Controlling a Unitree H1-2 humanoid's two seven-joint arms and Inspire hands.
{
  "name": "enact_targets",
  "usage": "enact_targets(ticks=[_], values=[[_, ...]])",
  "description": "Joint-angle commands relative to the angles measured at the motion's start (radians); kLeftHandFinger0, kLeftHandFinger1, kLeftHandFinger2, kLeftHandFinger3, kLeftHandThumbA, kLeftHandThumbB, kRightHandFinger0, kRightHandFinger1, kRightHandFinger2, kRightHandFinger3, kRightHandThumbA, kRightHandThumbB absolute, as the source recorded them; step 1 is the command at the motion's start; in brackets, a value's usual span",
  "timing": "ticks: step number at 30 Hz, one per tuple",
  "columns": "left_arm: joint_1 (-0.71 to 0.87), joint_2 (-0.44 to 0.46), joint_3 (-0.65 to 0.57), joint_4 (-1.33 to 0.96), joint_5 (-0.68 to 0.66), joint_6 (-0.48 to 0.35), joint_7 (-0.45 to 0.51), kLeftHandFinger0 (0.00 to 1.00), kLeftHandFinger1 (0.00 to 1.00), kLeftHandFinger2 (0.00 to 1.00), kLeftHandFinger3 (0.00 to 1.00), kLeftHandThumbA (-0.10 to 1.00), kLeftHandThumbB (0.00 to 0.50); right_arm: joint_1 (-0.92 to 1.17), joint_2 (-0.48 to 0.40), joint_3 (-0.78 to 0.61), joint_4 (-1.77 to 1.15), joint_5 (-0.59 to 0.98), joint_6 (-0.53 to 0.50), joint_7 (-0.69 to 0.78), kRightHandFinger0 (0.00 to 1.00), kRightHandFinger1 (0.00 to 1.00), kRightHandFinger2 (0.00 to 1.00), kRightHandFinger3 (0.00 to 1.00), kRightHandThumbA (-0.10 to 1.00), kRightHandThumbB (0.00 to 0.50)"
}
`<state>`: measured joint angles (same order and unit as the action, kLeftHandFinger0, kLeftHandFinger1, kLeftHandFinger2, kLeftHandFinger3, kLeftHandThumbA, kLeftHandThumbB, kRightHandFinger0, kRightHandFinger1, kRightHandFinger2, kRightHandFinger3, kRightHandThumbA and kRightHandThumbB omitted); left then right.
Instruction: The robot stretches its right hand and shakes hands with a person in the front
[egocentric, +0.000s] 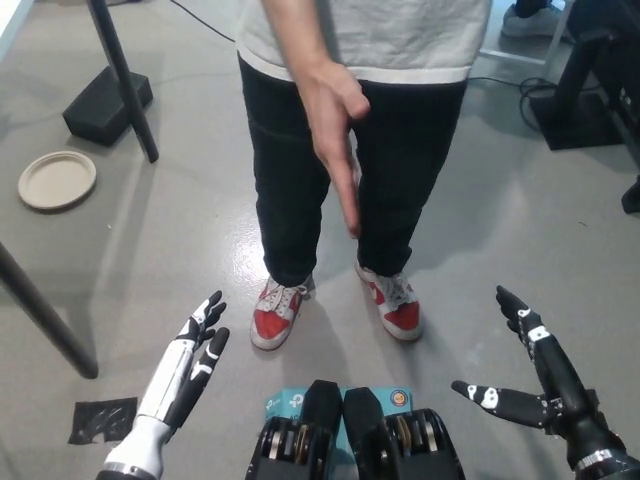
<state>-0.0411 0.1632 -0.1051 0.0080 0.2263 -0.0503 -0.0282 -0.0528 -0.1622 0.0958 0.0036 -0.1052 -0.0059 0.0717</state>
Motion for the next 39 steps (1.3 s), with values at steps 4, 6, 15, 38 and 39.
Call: enact_targets(ticks=[4, 6, 15, 38, 39], values=[[-0.002, 0.008, 0.015, -0.017, 0.0, -0.046, 0.008, 1.0, 1.0, 1.0, 1.0, 1.0, 0.087, -0.05, 0.047, -0.029, -0.194, 0.1, 0.064, 0.025, 1.0, 1.0, 1.0, 1.0, 1.0, 0.265], [0.001, 0.008, 0.013, -0.02, 0.013, -0.036, 0.01, 1.0, 1.0, 1.0, 1.0, 1.0, 0.08, -0.077, 0.053, -0.029, -0.243, 0.095, 0.121, 0.024, 1.0, 1.0, 1.0, 1.0, 1.0, 0.311], [-0.006, 0.013, 0.019, -0.028, 0.007, -0.032, 0.005, 1.0, 1.0, 1.0, 1.0, 1.0, 0.075, -0.289, 0.062, 0.02, -0.339, 0.004, 0.344, 0.035, 1.0, 1.0, 1.0, 1.0, 1.0, 0.355], [-0.01, 0.012, 0.023, -0.043, 0.001, -0.028, 0.001, 1.0, 1.0, 1.0, 1.0, 1.0, 0.113, -0.72, 0.162, 0.029, 0.151, 0.037, 0.391, 0.029, 1.0, 1.0, 1.0, 1.0, 1.0, 0.339], [-0.009, 0.011, 0.023, -0.043, -0.001, -0.028, 0.001, 1.0, 1.0, 1.0, 1.0, 1.0, 0.115, -0.732, 0.167, 0.024, 0.175, 0.043, 0.384, 0.031, 1.0, 1.0, 1.0, 1.0, 1.0, 0.34]])
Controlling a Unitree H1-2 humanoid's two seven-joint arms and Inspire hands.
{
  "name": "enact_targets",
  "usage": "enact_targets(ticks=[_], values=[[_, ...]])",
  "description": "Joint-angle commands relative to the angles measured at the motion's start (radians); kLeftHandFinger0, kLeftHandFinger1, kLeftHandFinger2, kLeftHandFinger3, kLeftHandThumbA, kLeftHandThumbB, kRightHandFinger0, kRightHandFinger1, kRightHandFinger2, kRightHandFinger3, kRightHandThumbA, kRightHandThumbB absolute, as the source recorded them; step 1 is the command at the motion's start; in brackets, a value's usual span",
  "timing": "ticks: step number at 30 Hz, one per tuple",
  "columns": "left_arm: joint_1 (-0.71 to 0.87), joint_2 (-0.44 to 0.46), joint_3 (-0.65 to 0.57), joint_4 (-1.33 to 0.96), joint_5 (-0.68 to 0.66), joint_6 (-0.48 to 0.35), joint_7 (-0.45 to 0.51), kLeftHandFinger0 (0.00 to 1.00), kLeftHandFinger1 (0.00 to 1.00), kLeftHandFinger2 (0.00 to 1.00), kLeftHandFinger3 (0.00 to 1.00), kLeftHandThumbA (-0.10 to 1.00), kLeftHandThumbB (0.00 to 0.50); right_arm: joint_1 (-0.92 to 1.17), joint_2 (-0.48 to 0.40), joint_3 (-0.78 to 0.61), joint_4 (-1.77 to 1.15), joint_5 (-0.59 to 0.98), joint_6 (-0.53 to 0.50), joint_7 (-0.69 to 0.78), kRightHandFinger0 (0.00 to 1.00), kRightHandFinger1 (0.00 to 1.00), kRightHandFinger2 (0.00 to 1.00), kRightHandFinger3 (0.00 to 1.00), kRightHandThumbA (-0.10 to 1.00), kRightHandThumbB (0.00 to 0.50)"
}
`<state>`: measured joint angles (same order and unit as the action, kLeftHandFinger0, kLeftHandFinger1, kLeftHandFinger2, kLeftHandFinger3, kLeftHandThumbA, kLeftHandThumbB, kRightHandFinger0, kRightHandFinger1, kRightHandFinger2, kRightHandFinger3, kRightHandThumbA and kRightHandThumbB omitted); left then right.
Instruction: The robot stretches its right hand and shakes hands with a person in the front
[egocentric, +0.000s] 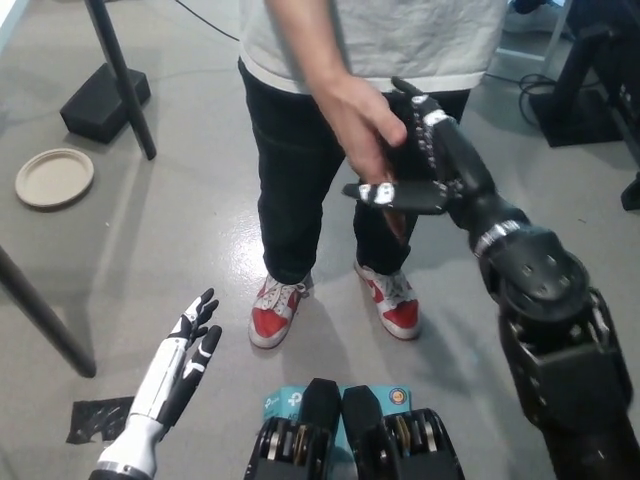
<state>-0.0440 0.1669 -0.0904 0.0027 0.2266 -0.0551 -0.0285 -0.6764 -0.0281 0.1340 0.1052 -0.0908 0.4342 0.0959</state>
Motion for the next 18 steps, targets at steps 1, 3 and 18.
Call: enact_targets(ticks=[1, 3, 18], values=[[-0.006, 0.008, 0.007, -0.038, 0.0, -0.024, 0.001, 1.0, 1.0, 1.0, 1.0, 1.0, 0.115, -0.119, 0.034, -0.011, 0.09, 0.021, -0.051, 0.004, 1.0, 1.0, 1.0, 1.0, 1.0, 0.361], [-0.007, 0.008, 0.007, -0.037, -0.002, -0.021, -0.002, 1.0, 1.0, 1.0, 1.0, 1.0, 0.119, -0.148, 0.033, 0.006, 0.137, -0.007, -0.046, -0.003, 1.0, 1.0, 1.0, 1.0, 1.0, 0.374], [-0.018, 0.012, 0.005, -0.038, 0.0, -0.024, -0.005, 1.0, 1.0, 1.0, 1.0, 1.0, 0.109, -0.269, 0.079, -0.004, 0.43, -0.045, -0.149, -0.079, 1.0, 1.0, 1.0, 1.0, 0.27, 0.288]])
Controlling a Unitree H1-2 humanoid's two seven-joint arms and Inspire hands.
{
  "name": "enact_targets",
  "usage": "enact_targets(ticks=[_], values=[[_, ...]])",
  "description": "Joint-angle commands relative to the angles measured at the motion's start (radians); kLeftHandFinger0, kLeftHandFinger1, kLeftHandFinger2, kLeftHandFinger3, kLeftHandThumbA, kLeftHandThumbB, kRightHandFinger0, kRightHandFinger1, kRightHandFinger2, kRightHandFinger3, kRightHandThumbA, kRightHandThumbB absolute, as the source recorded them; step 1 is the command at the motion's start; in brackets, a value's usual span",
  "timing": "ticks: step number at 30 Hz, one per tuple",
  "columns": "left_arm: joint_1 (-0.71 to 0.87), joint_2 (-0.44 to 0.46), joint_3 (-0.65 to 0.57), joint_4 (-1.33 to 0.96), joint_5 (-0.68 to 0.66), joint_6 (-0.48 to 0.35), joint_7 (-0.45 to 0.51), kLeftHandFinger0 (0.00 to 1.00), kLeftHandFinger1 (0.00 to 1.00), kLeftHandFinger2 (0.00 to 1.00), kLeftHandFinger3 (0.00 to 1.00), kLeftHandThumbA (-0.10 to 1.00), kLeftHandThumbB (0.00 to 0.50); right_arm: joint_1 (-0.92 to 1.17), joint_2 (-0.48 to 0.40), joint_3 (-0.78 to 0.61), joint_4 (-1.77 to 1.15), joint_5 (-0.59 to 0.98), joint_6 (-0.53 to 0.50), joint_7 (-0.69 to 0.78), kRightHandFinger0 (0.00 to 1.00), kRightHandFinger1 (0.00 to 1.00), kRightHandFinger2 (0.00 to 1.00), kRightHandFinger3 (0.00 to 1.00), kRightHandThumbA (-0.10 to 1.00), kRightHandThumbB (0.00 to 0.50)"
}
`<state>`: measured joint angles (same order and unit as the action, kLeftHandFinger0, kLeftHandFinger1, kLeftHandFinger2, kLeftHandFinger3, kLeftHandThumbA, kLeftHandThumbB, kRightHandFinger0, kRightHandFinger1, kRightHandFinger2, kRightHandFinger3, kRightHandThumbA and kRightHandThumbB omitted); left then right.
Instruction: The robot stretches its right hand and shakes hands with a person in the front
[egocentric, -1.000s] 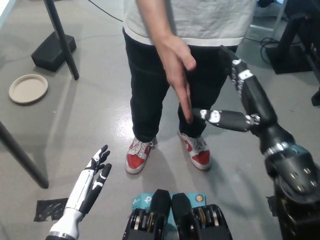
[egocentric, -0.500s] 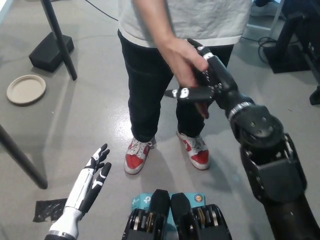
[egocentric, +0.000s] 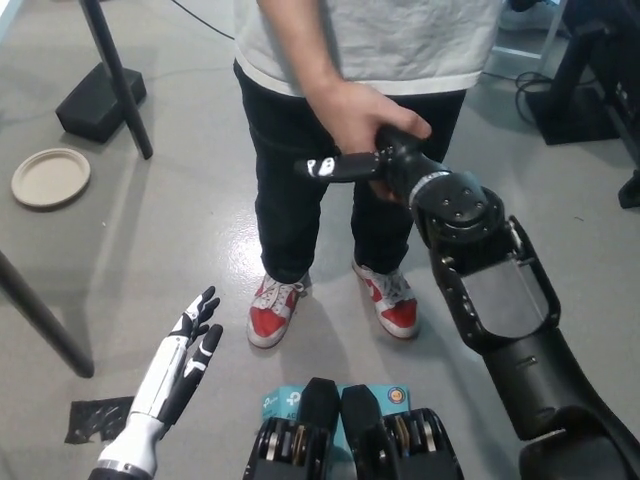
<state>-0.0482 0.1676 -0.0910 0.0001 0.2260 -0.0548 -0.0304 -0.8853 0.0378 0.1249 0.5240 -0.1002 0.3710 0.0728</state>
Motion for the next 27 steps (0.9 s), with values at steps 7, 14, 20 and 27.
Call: enact_targets(ticks=[7, 14, 20, 27], values=[[-0.01, 0.02, 0.006, -0.045, 0.014, -0.013, -0.004, 1.0, 1.0, 1.0, 1.0, 1.0, 0.099, -0.024, 0.006, 0.027, -0.048, -0.065, -0.073, -0.07, 1.0, 1.0, 1.0, 1.0, 0.15, 0.236], [-0.015, 0.016, 0.023, -0.036, -0.008, -0.012, 0.001, 1.0, 1.0, 1.0, 1.0, 1.0, 0.107, 0.009, -0.01, 0.056, -0.182, -0.103, -0.053, -0.061, 1.0, 1.0, 1.0, 1.0, 0.22, 0.257], [0.001, 0.02, 0.025, -0.039, -0.015, -0.017, -0.006, 1.0, 1.0, 1.0, 1.0, 1.0, 0.117, 0.155, -0.038, 0.12, -0.639, -0.141, 0.02, -0.004, 1.0, 1.0, 1.0, 1.0, 0.21, 0.247], [-0.001, 0.03, 0.028, -0.038, 0.004, -0.023, 0.003, 1.0, 1.0, 1.0, 1.0, 1.0, 0.091, 0.212, -0.043, 0.174, -1.138, -0.204, 0.099, 0.057, 1.0, 1.0, 1.0, 1.0, 0.45, 0.28]])
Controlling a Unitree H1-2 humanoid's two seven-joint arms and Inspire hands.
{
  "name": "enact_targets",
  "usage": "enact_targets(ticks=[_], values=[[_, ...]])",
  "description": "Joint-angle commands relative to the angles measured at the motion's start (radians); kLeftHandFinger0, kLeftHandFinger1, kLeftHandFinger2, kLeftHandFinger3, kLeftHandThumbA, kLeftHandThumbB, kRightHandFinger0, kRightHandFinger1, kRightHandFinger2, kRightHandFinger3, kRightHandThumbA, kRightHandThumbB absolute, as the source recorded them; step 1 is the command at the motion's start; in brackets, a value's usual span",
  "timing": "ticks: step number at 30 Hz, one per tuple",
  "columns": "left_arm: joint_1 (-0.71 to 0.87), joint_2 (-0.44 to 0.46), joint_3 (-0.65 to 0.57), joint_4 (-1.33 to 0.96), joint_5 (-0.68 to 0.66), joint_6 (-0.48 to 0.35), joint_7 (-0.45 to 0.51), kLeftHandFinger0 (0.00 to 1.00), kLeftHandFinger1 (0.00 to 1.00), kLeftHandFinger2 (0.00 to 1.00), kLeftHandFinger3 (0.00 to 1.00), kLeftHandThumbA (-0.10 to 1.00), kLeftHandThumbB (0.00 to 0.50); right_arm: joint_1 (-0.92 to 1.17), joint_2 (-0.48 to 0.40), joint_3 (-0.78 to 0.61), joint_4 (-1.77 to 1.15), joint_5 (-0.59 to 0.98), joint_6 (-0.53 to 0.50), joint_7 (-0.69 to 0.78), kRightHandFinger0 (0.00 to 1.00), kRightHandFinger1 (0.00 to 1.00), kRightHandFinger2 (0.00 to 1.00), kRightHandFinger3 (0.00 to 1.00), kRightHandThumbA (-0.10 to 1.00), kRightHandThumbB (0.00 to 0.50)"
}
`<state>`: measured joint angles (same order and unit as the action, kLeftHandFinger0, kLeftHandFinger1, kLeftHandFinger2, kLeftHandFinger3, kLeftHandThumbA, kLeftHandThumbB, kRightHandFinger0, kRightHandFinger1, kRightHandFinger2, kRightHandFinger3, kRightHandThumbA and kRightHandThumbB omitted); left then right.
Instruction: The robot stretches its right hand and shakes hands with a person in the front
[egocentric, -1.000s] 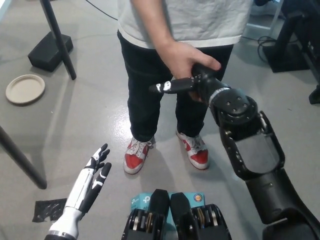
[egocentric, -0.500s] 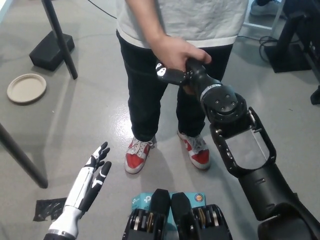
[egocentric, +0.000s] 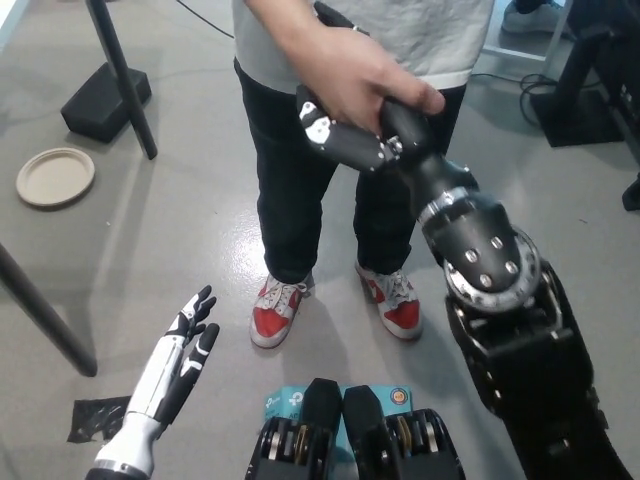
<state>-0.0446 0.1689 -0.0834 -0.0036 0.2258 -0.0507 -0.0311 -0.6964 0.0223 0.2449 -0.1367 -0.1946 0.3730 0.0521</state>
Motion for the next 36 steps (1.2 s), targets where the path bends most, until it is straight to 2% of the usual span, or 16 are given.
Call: enact_targets(ticks=[1, 3, 5, 10, 13, 14, 15, 16, 21, 26, 27, 29, 33, 36], values=[[-0.002, 0.027, 0.021, -0.035, 0.001, -0.027, 0.004, 1.0, 1.0, 1.0, 1.0, 1.0, 0.091, 0.027, -0.022, 0.058, -0.515, -0.141, 0.097, 0.089, 1.0, 1.0, 1.0, 1.0, 0.38, 0.251], [0.006, 0.021, 0.02, -0.034, -0.003, -0.026, 0.005, 1.0, 1.0, 1.0, 1.0, 1.0, 0.091, 0.032, -0.021, 0.061, -0.542, -0.168, 0.097, 0.094, 1.0, 1.0, 1.0, 1.0, 0.29, 0.249], [0.007, 0.019, 0.021, -0.025, -0.006, -0.037, 0.009, 1.0, 1.0, 1.0, 1.0, 1.0, 0.099, 0.032, -0.039, 0.076, -0.497, -0.193, 0.097, 0.074, 1.0, 1.0, 1.0, 1.0, 0.27, 0.25], [0.007, 0.017, 0.02, -0.024, 0.003, -0.039, 0.012, 1.0, 1.0, 1.0, 1.0, 1.0, 0.076, 0.027, -0.062, 0.073, -0.262, -0.177, 0.091, 0.05, 1.0, 1.0, 1.0, 1.0, 0.24, 0.232], [0.008, 0.016, 0.021, -0.022, -0.003, -0.042, 0.007, 1.0, 1.0, 1.0, 1.0, 1.0, 0.069, -0.014, -0.064, 0.064, -0.019, -0.174, 0.047, 0.015, 1.0, 1.0, 1.0, 1.0, 0.16, 0.235], [0.007, 0.017, 0.02, -0.023, 0.004, -0.039, 0.007, 1.0, 1.0, 1.0, 1.0, 1.0, 0.086, -0.023, -0.063, 0.061, 0.016, -0.173, 0.036, 0.01, 1.0, 1.0, 1.0, 1.0, 0.0, 0.207], [0.007, 0.015, 0.022, -0.023, -0.004, -0.04, 0.005, 1.0, 1.0, 1.0, 1.0, 1.0, 0.082, -0.054, -0.062, 0.059, 0.11, -0.174, 0.037, 0.005, 1.0, 1.0, 1.0, 1.0, 0.17, 0.232], [0.008, 0.015, 0.02, -0.026, -0.003, -0.036, 0.003, 1.0, 1.0, 1.0, 1.0, 1.0, 0.08, -0.084, -0.064, 0.061, 0.2, -0.184, 0.018, -0.008, 1.0, 1.0, 1.0, 1.0, 0.22, 0.244], [-0.001, 0.011, 0.021, -0.018, 0.0, -0.043, 0.011, 1.0, 1.0, 1.0, 1.0, 1.0, 0.084, -0.245, -0.038, 0.019, 0.598, -0.139, -0.058, -0.054, 1.0, 1.0, 1.0, 1.0, 0.21, 0.261], [-0.007, 0.009, 0.023, -0.023, -0.008, -0.033, 0.006, 1.0, 1.0, 1.0, 1.0, 1.0, 0.091, -0.317, -0.028, -0.005, 0.793, -0.107, -0.113, -0.073, 1.0, 1.0, 1.0, 1.0, 0.22, 0.275], [-0.01, 0.012, 0.023, -0.022, -0.01, -0.036, 0.004, 1.0, 1.0, 1.0, 1.0, 1.0, 0.089, -0.317, -0.027, -0.007, 0.802, -0.106, -0.121, -0.075, 1.0, 1.0, 1.0, 1.0, 0.24, 0.289], [-0.015, 0.017, 0.024, -0.023, -0.011, -0.035, 0.0, 1.0, 1.0, 1.0, 1.0, 1.0, 0.09, -0.3, -0.029, -0.005, 0.763, -0.117, -0.109, -0.072, 1.0, 1.0, 1.0, 1.0, 0.28, 0.277], [-0.015, 0.023, 0.025, -0.028, -0.004, -0.03, -0.002, 1.0, 1.0, 1.0, 1.0, 1.0, 0.088, -0.223, -0.026, 0.004, 0.566, -0.131, -0.067, -0.044, 1.0, 1.0, 1.0, 1.0, 0.35, 0.266], [-0.009, 0.022, 0.025, -0.034, -0.001, -0.02, -0.002, 1.0, 1.0, 1.0, 1.0, 1.0, 0.082, -0.142, -0.02, 0.01, 0.349, -0.111, -0.098, -0.015, 1.0, 1.0, 1.0, 1.0, 0.38, 0.272]])
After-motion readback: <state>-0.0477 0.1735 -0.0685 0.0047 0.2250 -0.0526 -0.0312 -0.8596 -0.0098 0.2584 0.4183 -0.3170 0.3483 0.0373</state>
